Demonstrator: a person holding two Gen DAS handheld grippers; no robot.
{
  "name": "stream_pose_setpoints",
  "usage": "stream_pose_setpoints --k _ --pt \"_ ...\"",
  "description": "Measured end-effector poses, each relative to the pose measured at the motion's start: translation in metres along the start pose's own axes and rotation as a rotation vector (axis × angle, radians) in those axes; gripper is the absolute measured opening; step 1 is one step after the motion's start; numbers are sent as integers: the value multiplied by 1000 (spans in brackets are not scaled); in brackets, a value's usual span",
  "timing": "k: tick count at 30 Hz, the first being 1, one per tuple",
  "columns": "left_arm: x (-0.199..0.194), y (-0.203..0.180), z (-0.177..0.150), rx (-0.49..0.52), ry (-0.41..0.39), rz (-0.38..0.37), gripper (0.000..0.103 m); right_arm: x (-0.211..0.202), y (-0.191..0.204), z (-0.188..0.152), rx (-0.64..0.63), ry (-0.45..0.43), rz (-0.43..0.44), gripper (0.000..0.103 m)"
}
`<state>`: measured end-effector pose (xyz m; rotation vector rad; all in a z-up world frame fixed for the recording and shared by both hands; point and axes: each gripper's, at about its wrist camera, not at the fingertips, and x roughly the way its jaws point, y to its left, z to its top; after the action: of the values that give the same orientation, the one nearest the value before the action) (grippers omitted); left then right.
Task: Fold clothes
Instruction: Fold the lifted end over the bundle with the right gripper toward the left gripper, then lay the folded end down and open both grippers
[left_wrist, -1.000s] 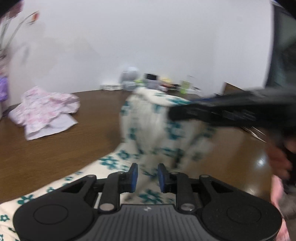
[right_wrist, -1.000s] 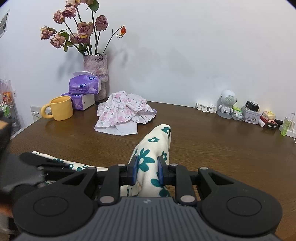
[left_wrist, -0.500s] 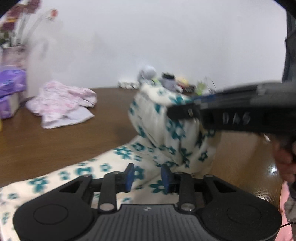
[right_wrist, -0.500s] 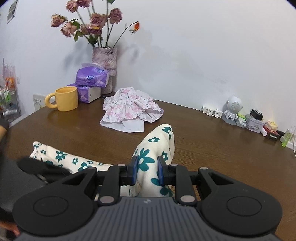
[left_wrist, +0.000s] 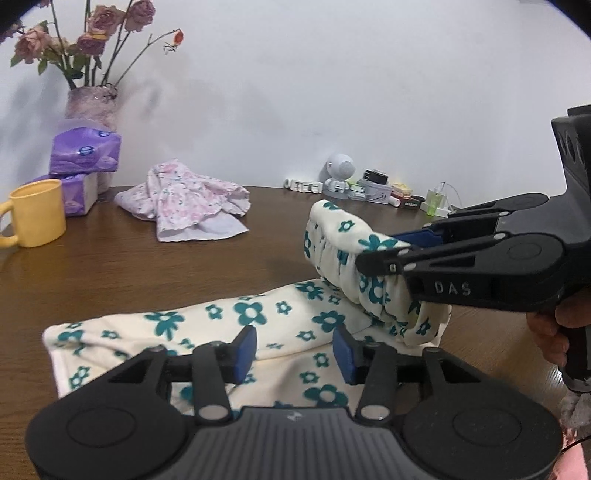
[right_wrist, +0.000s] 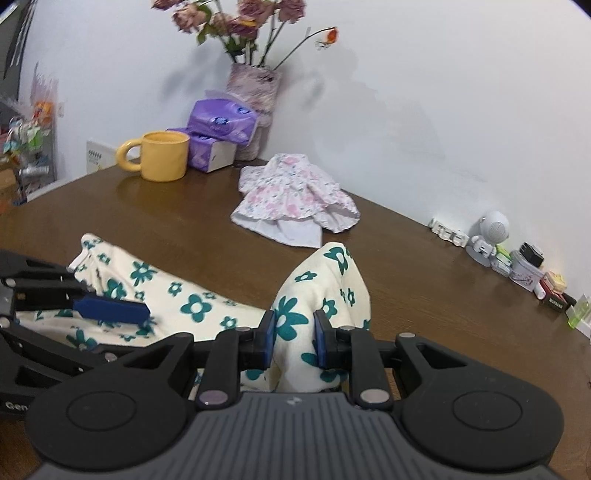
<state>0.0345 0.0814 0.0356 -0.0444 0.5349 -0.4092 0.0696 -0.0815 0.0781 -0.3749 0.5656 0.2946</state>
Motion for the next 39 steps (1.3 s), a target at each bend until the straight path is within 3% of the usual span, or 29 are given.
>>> stream_pose_setpoints --k 4,18,26,33,39 --pt "1 1 -3 33 -4 27 47 4 13 -5 -43 9 14 21" --pt "-4 16 -17 -9 5 90 47 15 46 -18 -170 25 46 21" --pt "2 20 -17 -30 44 74 47 3 49 -17 -195 -33 59 21" --pt "2 22 -18 -45 50 69 47 13 59 -21 -229 -8 72 21" --pt "-12 23 -17 -64 -8 56 50 14 59 -25 -222 -12 97 26"
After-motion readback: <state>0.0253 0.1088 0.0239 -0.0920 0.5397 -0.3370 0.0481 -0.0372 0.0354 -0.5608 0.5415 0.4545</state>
